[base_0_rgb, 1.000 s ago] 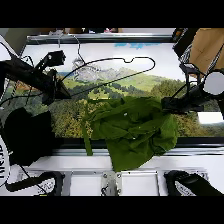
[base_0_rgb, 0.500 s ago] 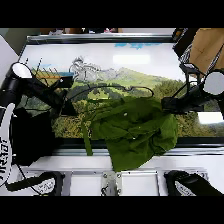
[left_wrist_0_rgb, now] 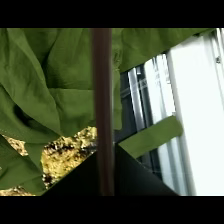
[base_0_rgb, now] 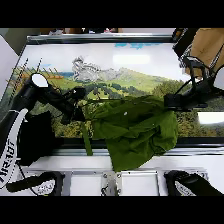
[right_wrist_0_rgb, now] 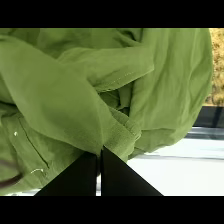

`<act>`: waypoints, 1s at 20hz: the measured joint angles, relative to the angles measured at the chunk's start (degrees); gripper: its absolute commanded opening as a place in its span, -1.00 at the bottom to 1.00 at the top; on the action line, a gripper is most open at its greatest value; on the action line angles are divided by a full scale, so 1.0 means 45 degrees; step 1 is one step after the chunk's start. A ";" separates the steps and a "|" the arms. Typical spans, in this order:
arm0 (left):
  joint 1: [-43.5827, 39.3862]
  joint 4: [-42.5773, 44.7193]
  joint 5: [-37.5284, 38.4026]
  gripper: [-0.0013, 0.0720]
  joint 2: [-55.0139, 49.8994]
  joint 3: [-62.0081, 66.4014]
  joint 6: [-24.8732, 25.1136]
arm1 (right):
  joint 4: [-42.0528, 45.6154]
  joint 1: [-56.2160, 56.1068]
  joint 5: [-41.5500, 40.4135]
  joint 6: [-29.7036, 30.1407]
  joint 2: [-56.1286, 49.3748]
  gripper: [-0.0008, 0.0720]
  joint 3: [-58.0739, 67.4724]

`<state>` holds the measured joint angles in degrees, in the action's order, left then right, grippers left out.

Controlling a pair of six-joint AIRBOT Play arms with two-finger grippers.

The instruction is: Fold the clothes and pants, and hang the long-sleeved shirts on hangers.

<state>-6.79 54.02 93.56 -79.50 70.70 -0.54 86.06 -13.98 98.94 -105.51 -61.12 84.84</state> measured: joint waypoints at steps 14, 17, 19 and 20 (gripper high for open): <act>-0.1098 -0.0831 -0.1860 -0.93 -0.1137 -0.0053 -0.0073 | -0.0937 0.0000 0.1297 0.0131 0.0015 -0.95 0.1656; -0.1365 -0.0928 -0.1953 -0.93 -0.1195 -0.0053 -0.0107 | -0.1229 0.0000 0.0816 0.0262 0.0015 -0.95 0.1676; -0.1520 -0.0942 -0.1991 -0.93 -0.1209 -0.0053 -0.0107 | -0.1321 0.0000 0.0398 0.0364 0.0015 -0.95 0.1681; -0.1569 -0.0986 -0.2001 -0.93 -0.1214 -0.0053 -0.0112 | -0.1331 0.0000 0.0146 0.0427 0.0015 -0.95 0.1681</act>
<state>-13.85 49.58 84.55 -84.97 70.46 -1.04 80.07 -13.98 99.59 -103.59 -61.06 92.40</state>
